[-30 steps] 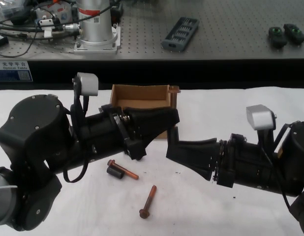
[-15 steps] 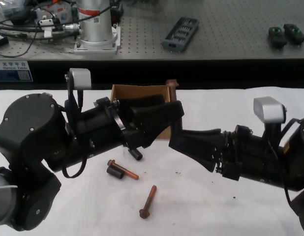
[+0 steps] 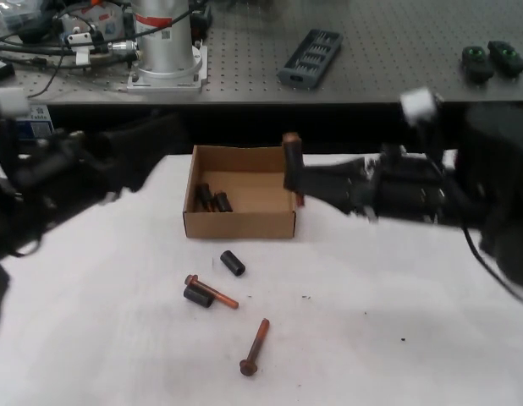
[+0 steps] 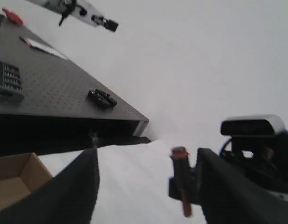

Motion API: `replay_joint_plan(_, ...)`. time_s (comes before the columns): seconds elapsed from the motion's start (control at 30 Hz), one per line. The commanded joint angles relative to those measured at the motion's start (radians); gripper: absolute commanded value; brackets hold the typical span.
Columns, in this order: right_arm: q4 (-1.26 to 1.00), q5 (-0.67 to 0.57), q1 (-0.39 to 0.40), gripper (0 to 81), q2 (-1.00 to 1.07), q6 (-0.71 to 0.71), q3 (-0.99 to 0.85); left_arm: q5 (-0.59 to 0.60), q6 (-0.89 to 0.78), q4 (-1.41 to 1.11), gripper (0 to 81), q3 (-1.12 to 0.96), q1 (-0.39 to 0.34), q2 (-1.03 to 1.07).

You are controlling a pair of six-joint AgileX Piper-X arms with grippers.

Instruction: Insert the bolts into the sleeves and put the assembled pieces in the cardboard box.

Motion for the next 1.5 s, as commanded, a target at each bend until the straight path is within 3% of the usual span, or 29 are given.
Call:
replay_joint_plan(0.0, 0.099, 0.040, -0.006, 3.1, 0.013, -0.083, -0.043, 0.154, 0.054, 0.245, 39.6, -0.004, 0.072, -0.101)
replay_joint_plan(0.17, 0.262, 0.062, -0.001, 3.1, 0.227, -0.053, -0.336, 0.102, 0.113, 0.430, 39.1, -0.004, 0.068, -0.192)
replay_joint_plan(0.3, 0.422, 0.150, 0.008, 3.1, 0.373, -0.009, -0.569, 0.094, 0.114, 0.515, 34.2, -0.004, 0.068, -0.252)
replay_joint_plan(0.47, 0.582, 0.171, 0.030, 3.1, 0.473, -0.015, -0.745, 0.062, 0.161, 0.584, 31.1, -0.004, 0.068, -0.327)
replay_joint_plan(0.93, 0.650, 0.201, 0.069, 4.6, 0.481, -0.078, -0.774, 0.040, 0.226, 0.734, 31.1, -0.004, 0.068, -0.354)
replay_joint_plan(1.03, 0.637, 0.188, 0.069, 15.3, 0.481, -0.078, -0.774, 0.040, 0.229, 0.734, 31.1, -0.004, 0.068, -0.365)
replay_joint_plan(1.13, 0.644, 0.186, 0.069, 38.5, 0.477, -0.053, -0.780, 0.042, 0.250, 0.734, 31.2, -0.004, 0.068, -0.377)
replay_joint_plan(1.2, 0.651, 0.180, 0.069, 46.1, 0.471, -0.017, -0.779, 0.042, 0.259, 0.734, 31.2, -0.004, 0.068, -0.381)
replay_joint_plan(1.33, 0.731, 0.163, 0.057, 39.7, 0.441, -0.018, -0.779, 0.042, 0.279, 0.751, 31.2, -0.004, 0.068, -0.380)
replay_joint_plan(1.47, 0.949, 0.184, 0.054, 36.4, 0.391, -0.192, -0.779, 0.042, 0.278, 0.796, 31.2, -0.004, 0.068, -0.380)
